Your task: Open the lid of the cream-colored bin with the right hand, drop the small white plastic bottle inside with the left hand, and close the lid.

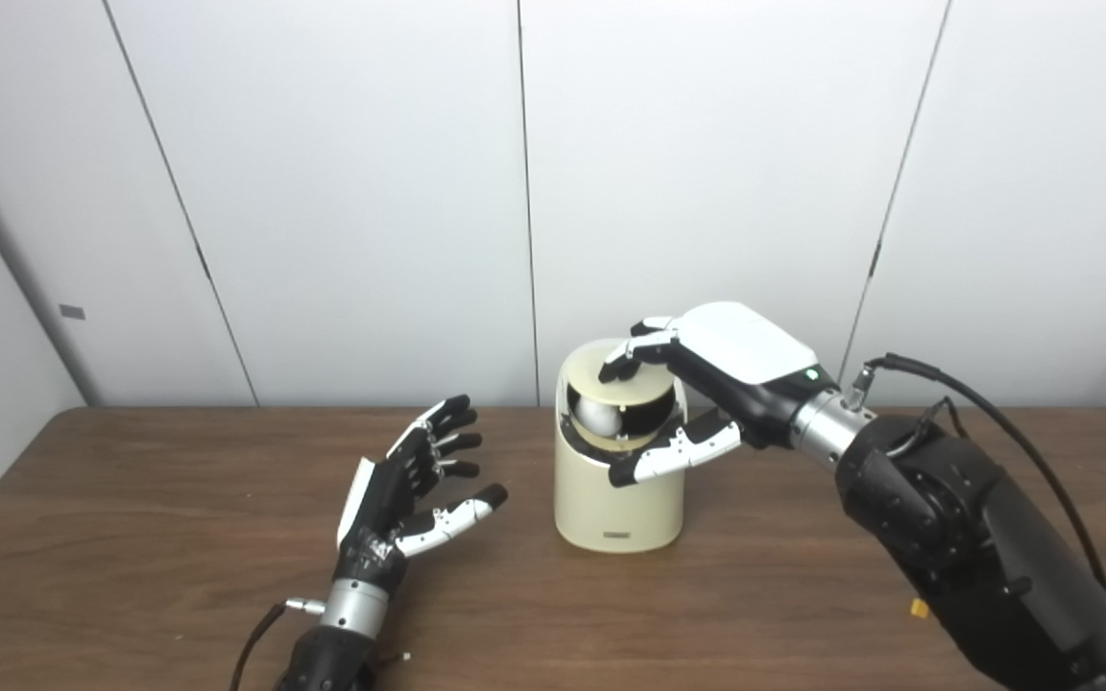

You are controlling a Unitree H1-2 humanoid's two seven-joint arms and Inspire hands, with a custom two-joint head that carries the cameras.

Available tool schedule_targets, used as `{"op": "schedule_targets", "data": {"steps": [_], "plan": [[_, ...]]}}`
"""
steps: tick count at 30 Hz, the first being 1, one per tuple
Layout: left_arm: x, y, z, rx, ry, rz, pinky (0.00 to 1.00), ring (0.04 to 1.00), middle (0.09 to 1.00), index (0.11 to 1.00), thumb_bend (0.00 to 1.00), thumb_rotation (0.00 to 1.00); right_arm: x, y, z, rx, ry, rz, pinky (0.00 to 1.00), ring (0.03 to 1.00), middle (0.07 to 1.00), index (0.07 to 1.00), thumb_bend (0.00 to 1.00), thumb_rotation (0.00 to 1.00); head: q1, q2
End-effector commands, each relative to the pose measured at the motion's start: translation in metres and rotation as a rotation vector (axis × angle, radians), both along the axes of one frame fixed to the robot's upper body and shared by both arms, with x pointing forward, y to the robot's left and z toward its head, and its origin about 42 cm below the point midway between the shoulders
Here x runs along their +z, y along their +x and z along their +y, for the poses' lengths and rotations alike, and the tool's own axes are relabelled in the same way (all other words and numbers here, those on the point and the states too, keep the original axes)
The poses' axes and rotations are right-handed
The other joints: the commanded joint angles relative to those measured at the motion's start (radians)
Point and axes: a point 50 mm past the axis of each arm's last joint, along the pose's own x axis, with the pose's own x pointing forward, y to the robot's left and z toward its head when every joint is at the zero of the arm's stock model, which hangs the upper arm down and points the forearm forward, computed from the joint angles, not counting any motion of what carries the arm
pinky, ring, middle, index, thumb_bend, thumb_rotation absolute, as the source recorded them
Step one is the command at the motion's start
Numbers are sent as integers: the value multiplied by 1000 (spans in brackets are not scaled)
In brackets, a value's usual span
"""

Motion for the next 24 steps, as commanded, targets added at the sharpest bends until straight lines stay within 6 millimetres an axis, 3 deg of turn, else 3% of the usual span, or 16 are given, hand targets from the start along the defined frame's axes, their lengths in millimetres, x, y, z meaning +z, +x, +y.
{"op": "schedule_targets", "data": {"steps": [1,24], "plan": [[2,-1,-6,1,-15,-17,655,781,847,872,721,108,18,-1,2,24,0,-62,876,892,727,721,706,695,1,3],[4,-2,-7,5,-31,-24,637,779,850,869,717,94,-5,-8,4,36,-72,-45,896,887,726,723,728,738,11,13]]}}
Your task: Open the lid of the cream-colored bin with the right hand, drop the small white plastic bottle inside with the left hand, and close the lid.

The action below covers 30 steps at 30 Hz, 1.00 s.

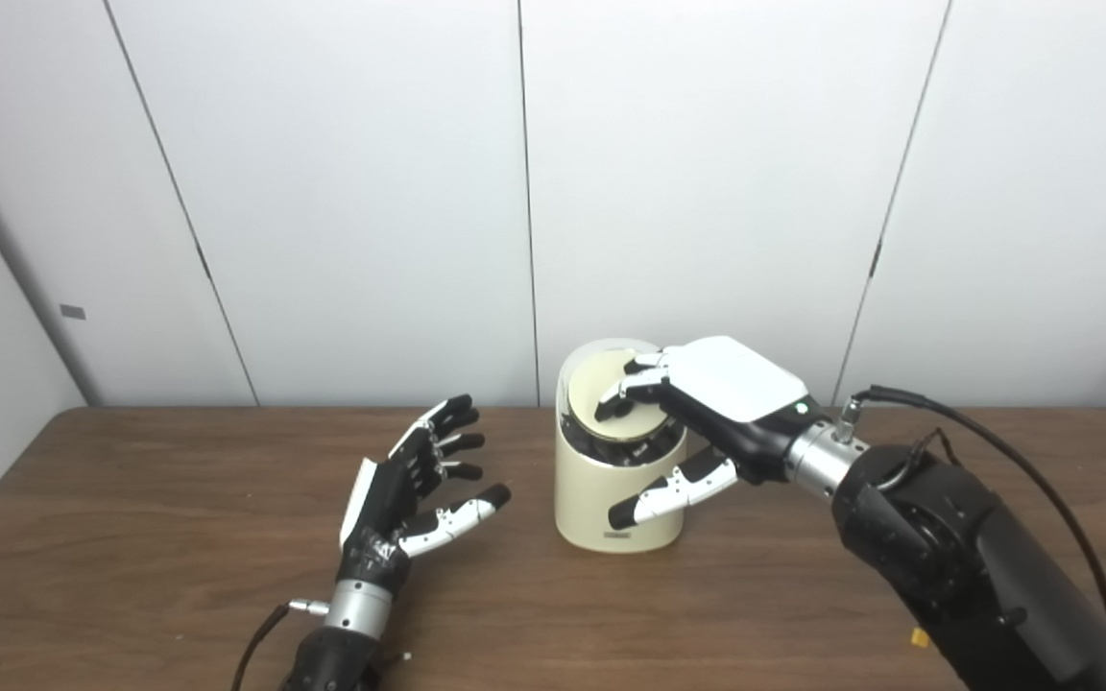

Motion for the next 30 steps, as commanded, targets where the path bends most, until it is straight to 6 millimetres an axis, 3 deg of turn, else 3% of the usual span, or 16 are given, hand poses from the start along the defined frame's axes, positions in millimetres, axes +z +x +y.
{"op": "schedule_targets", "data": {"steps": [1,17,23,30], "plan": [[3,-1,-4,1,-19,-20,636,778,848,868,717,94,14,1,3,11,2,-48,897,886,726,722,731,736,1,1],[5,-5,-2,3,-18,-15,628,790,862,879,685,66,0,-1,9,1,-78,6,901,898,747,737,755,797,4,17],[7,-6,-2,4,-19,-17,624,786,856,871,684,58,-3,-3,10,-43,-141,68,959,922,763,754,759,825,7,31],[7,-6,0,2,-20,-14,620,781,858,872,681,50,-5,-3,13,-87,-180,105,939,900,764,747,745,786,9,35]]}}
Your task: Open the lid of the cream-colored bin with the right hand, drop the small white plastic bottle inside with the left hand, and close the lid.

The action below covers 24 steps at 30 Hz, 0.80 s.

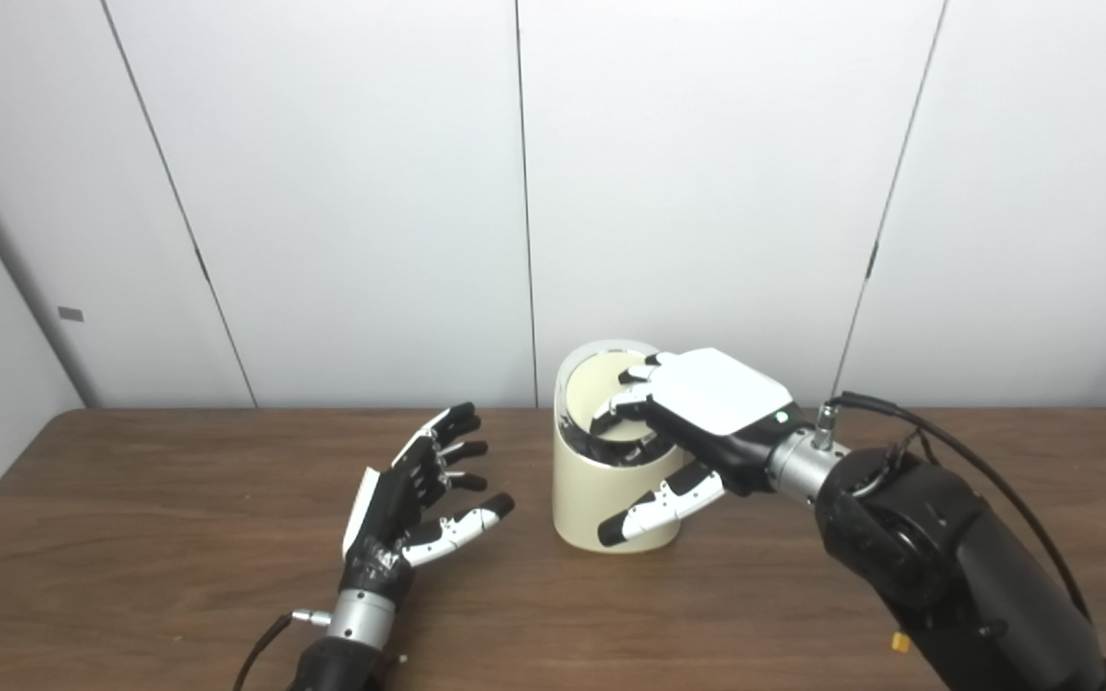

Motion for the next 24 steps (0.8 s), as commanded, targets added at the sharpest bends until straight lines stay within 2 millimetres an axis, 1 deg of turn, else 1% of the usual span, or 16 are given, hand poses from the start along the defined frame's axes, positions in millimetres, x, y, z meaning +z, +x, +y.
{"op": "schedule_targets", "data": {"steps": [1,6,10,13,14,17,18,20,22,23,24], "plan": [[8,3,1,4,-3,-36,620,780,856,870,682,52,-7,4,-3,-37,-57,64,935,897,763,747,742,783,1,1],[9,3,2,7,1,-32,627,775,847,865,690,59,-3,3,-3,-34,-31,60,941,899,766,744,743,827,0,0],[9,4,3,3,-5,-31,619,776,848,865,684,49,3,1,-3,-29,3,42,915,885,765,742,751,843,-2,1],[9,4,3,-1,-1,-30,625,779,850,867,677,45,10,0,-5,-32,63,9,899,882,759,737,742,834,-2,-1],[9,4,3,-1,1,-30,627,779,850,867,677,45,13,-1,-6,-35,87,-7,911,894,768,746,725,844,-3,-1],[9,4,3,-3,6,-31,626,776,847,866,688,63,21,-1,-9,-45,166,-58,870,874,747,729,716,791,-4,-2],[9,4,2,-4,4,-28,628,779,850,867,690,65,23,0,-11,-52,195,-69,863,871,743,724,720,767,-4,-2],[9,4,2,-5,3,-25,631,781,851,869,691,65,28,0,-13,-65,250,-89,858,874,743,725,717,748,-4,-1],[9,5,2,-4,4,-24,637,784,852,871,687,63,32,1,-16,-71,310,-111,780,860,737,722,703,722,-4,-1],[9,5,2,-4,6,-25,638,784,852,871,687,63,35,2,-18,-72,354,-119,761,856,736,721,698,719,-3,-3],[9,5,2,-4,7,-25,638,784,852,871,684,62,36,3,-19,-72,382,-123,702,818,738,724,682,720,-3,-3]]}}
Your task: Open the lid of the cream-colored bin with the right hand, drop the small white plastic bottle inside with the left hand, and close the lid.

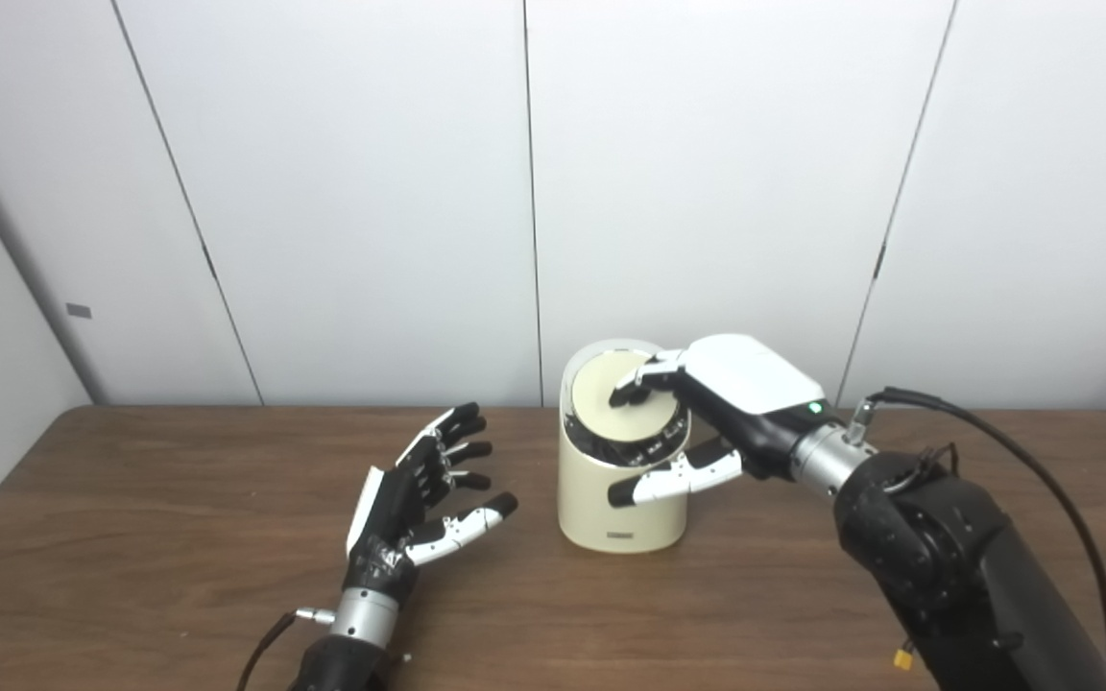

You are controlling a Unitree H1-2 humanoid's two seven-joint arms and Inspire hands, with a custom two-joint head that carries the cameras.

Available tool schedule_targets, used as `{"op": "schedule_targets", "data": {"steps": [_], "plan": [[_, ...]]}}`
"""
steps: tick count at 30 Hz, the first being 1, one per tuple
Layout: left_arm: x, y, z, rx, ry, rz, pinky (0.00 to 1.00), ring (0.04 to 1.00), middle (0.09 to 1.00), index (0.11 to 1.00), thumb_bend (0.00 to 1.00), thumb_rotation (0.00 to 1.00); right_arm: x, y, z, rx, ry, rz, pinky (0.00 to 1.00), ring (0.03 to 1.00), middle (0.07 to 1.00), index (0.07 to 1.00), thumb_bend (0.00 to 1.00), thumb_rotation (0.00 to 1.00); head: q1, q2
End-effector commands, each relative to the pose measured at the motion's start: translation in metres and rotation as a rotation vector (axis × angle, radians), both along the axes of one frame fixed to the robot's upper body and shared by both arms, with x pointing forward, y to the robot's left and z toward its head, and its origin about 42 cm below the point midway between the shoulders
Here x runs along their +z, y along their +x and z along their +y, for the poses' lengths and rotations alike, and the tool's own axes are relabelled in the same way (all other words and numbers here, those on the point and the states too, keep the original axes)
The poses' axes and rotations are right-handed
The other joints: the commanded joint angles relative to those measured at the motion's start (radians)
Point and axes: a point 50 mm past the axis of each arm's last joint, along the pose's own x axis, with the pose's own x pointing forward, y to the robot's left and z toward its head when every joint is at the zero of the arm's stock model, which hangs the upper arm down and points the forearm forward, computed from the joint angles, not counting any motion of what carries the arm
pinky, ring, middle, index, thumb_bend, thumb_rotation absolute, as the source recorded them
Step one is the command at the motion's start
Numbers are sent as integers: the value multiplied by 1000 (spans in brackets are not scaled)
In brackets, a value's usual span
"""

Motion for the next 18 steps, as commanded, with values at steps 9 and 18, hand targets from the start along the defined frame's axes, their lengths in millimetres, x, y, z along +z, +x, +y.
{"op": "schedule_targets", "data": {"steps": [9,18], "plan": [[10,4,1,0,13,-42,632,774,846,863,698,75,18,5,-14,-101,319,-114,684,843,865,841,661,564,1,1],[12,1,2,-15,-12,-46,625,777,851,867,693,56,-31,3,-50,-223,600,-68,649,811,870,856,665,363,-9,-1]]}}
